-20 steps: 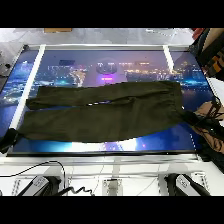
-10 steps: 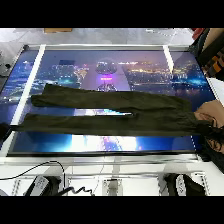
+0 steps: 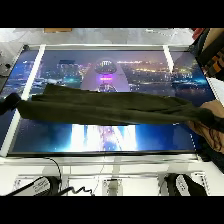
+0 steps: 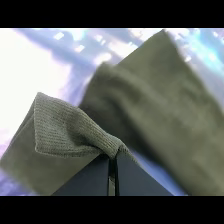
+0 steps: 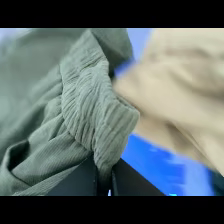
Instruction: Fold the clothes and pants, and hang the long-sleeved shirts on hangers.
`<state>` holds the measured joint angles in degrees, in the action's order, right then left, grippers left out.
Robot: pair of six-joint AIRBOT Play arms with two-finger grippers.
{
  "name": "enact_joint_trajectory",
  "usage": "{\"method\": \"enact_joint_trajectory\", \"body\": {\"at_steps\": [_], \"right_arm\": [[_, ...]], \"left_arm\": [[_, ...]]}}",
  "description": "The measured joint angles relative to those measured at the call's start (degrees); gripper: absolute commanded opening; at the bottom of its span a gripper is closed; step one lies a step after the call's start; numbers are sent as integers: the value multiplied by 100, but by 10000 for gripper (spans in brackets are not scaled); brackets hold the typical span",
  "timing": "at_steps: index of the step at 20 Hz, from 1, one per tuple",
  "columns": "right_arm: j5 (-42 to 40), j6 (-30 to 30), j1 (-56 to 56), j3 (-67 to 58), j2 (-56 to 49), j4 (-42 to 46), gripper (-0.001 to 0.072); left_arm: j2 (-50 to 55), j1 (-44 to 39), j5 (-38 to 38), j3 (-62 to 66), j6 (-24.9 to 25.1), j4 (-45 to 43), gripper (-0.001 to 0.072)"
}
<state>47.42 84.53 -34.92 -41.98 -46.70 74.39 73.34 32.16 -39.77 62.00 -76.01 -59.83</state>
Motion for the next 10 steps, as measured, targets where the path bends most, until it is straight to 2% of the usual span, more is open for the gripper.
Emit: {"method": "enact_joint_trajectory", "body": {"at_steps": [4, 10], "right_arm": [[-555, 24, 249, -944, -1478, -505, 21], [-1390, 603, 835, -2223, -3397, -728, 22]], "left_arm": [[1150, -603, 144, 1147, -752, -247, 11], [2094, -1198, 640, 1978, -1165, -350, 15]]}}
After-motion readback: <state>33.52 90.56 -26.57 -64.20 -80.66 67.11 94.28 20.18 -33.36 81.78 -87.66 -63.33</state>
